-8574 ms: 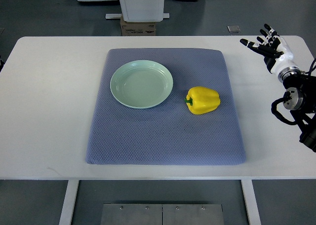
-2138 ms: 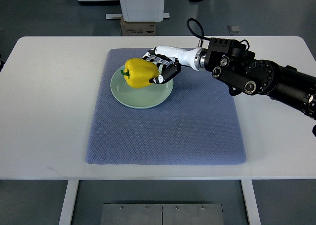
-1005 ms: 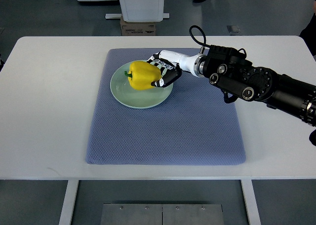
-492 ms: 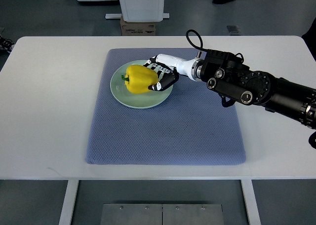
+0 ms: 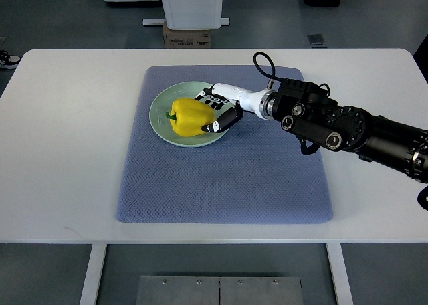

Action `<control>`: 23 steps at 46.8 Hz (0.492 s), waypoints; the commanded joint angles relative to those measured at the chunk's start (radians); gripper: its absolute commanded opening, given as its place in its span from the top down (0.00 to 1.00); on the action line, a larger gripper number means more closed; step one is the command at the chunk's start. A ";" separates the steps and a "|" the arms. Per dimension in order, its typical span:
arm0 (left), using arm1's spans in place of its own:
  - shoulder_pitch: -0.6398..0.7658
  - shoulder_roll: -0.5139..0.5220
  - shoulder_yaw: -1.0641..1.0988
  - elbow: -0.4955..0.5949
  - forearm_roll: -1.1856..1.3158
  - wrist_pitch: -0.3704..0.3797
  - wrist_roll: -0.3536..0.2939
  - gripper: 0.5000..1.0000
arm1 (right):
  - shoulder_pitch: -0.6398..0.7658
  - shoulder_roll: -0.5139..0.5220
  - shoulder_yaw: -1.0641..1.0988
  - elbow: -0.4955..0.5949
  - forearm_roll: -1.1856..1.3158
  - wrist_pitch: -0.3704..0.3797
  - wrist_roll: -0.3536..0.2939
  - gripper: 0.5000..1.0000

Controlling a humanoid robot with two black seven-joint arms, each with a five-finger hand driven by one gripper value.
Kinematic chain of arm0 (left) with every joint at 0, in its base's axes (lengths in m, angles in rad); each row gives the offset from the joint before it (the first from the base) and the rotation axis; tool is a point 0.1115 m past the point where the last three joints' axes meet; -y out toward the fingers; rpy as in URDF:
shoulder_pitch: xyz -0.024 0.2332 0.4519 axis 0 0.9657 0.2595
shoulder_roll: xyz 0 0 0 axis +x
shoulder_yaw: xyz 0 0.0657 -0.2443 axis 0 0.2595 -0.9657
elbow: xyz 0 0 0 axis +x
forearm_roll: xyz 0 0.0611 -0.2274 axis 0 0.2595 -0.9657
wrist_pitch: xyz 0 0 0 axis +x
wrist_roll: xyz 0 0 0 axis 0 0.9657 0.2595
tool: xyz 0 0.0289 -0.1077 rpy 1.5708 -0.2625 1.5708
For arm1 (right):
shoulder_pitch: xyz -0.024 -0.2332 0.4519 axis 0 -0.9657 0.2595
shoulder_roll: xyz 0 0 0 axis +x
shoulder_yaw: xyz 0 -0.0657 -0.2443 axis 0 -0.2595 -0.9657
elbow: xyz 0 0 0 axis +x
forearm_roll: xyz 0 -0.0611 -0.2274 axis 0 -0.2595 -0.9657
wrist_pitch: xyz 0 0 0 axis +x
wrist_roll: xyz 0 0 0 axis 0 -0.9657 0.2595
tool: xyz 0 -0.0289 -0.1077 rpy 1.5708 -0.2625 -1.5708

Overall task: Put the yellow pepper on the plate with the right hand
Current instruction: 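Lower the pepper onto the green plate and open the right hand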

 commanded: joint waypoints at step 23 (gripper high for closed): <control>0.000 0.000 0.000 0.000 0.000 0.000 0.000 0.00 | 0.006 0.000 0.005 -0.011 0.008 0.002 -0.001 0.00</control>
